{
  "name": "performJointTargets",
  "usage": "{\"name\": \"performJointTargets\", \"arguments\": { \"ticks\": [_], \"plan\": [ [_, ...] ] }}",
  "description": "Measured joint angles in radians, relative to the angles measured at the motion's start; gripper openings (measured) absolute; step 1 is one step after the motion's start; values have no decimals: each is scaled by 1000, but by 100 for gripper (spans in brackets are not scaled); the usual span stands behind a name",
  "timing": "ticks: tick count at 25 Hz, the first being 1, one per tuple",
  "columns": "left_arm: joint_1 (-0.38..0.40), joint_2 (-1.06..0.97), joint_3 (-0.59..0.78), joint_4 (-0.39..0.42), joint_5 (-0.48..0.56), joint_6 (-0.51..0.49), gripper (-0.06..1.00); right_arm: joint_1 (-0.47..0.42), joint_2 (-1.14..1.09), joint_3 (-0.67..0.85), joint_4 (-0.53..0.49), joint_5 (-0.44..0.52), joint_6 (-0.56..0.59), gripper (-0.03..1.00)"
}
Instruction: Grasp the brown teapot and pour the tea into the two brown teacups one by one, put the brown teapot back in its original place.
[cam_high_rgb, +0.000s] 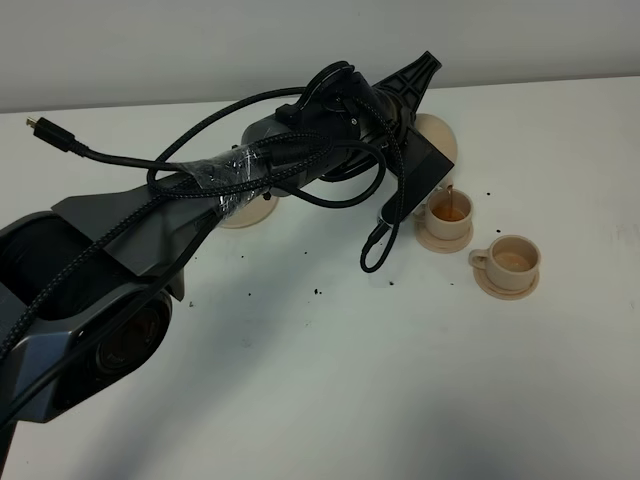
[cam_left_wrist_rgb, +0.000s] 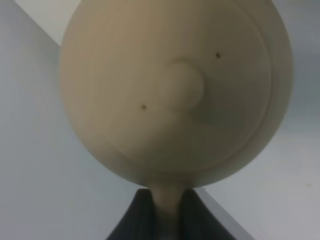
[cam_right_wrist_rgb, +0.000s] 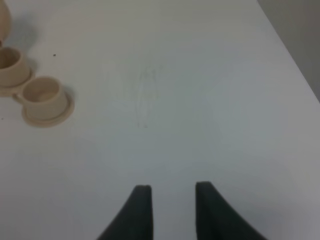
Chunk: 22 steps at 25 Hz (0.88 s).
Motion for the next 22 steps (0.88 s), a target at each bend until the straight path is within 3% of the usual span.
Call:
{"name": "performJointTargets", "arguments": {
  "ticks": [16,22],
  "plan": [
    [-1,18,0,2,-59,50,16,0,0,0,0,0,0,24],
    [-1,18,0,42,-59,51,16,0,0,0,0,0,0,24]
  ]
}}
